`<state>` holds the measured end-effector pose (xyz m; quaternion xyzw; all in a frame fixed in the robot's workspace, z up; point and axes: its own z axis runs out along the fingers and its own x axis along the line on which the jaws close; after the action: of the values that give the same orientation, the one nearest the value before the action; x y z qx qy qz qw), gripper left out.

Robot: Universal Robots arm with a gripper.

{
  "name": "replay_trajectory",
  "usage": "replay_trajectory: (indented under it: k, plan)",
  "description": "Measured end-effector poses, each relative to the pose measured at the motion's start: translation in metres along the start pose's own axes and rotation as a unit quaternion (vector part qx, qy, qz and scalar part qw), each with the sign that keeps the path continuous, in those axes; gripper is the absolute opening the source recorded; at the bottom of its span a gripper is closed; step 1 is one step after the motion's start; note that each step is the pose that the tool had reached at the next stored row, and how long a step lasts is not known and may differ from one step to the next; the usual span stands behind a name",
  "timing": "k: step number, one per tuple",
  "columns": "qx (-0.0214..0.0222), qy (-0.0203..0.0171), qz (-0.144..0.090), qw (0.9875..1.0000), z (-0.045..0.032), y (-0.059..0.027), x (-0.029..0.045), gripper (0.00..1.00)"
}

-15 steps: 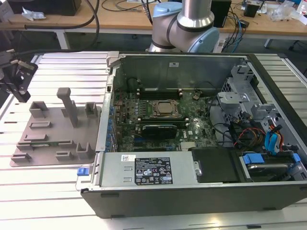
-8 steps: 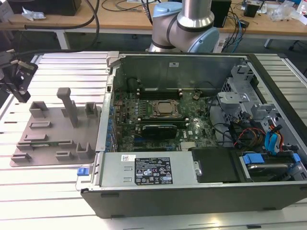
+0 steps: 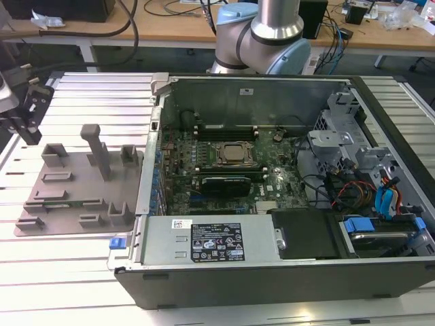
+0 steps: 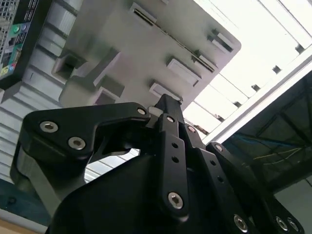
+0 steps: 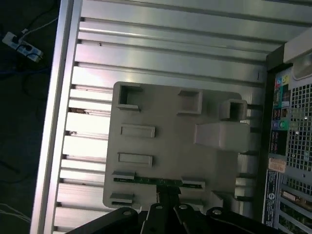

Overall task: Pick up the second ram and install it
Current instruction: 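Pick up the second ram and move it above second insertion slot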

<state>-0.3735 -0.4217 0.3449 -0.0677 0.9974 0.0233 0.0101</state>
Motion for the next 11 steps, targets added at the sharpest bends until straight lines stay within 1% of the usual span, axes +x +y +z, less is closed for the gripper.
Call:
replay_trajectory:
  k: [1, 2, 4, 5, 7, 10, 11]
  plan:
    - [-0.0006, 0.0011, -0.025, 0.9997, 0.0, 0.0, 0.0, 0.11]
    - [-0.0009, 0.0019, -0.041, 0.9992, 0.0, 0.0, 0.0, 0.11]
    - [-0.0014, 0.0027, -0.06, 0.9982, 0.0, 0.0, 0.0, 0.11]
    - [-0.0017, 0.0033, -0.073, 0.9973, 0.0, 0.0, 0.0, 0.11]
    - [-0.0019, 0.0038, -0.084, 0.9965, 0.0, 0.0, 0.0, 0.11]
    - [-0.0025, 0.0049, -0.108, 0.9941, 0.0, 0.0, 0.0, 0.11]
    - [-0.0026, 0.0051, -0.113, 0.9936, 0.0, 0.0, 0.0, 0.11]
